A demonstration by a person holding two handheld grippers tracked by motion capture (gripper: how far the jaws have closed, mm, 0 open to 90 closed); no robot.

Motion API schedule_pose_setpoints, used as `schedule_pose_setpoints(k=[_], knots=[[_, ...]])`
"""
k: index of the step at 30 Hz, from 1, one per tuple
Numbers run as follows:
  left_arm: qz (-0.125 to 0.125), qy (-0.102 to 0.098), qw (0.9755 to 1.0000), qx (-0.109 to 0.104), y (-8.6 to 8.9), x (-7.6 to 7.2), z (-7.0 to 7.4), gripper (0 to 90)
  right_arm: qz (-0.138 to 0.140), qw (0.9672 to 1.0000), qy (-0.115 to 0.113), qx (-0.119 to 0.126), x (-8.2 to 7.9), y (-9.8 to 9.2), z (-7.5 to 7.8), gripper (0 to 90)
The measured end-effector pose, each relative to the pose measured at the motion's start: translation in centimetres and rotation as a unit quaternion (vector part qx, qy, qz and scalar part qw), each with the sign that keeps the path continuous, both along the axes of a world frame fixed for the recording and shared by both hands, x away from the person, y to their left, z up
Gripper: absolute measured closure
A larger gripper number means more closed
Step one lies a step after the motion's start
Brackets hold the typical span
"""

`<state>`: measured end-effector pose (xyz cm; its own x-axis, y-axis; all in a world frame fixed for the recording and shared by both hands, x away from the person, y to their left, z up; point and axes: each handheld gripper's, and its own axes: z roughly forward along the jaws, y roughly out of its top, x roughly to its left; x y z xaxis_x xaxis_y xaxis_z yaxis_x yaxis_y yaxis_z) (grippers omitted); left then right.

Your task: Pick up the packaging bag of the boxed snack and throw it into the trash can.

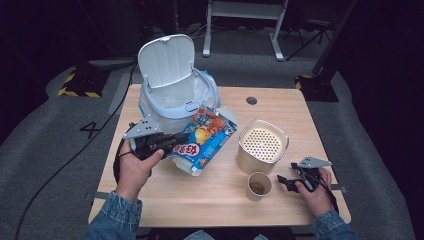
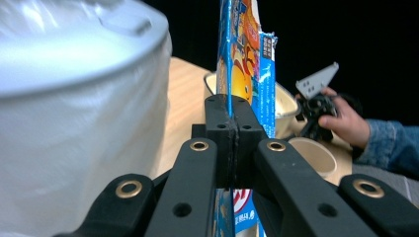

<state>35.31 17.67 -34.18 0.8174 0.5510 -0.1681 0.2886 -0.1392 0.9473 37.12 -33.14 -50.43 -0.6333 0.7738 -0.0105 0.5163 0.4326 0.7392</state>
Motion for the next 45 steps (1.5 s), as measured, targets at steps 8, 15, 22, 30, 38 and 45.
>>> schedule_pose_setpoints(k=[8, 15, 22, 30, 38, 45], knots=[[0.023, -0.028, 0.9992, -0.016, 0.5, -0.3, 2.1, 89.0, 0.0, 1.0, 0.0, 0.0, 0.0, 0.0, 0.0, 17.5], [0.034, -0.046, 0.998, -0.028, 1.1, 0.1, 4.1, 88.9, 0.0, 1.0, 0.0, 0.0, 0.0, 0.0, 0.0, 17.5], [0.037, -0.059, 0.9971, -0.03, 1.5, 0.8, 6.3, 88.9, 0.0, 1.0, 0.0, 0.0, 0.0, 0.0, 0.0, 17.5], [0.042, -0.074, 0.9957, -0.038, 1.9, 1.8, 8.7, 88.9, 0.0, 1.0, 0.0, 0.0, 0.0, 0.0, 0.0, 17.5], [0.05, -0.078, 0.9942, -0.054, 2.0, 3.2, 10.4, 88.9, -0.001, 1.0, 0.0, 0.0, 0.0, 0.0, 0.0, 17.5], [0.064, -0.083, 0.9916, -0.075, 2.1, 4.4, 11.6, 89.0, -0.001, 1.0, 0.0, 0.0, 0.0, 0.0, 0.0, 17.5]])
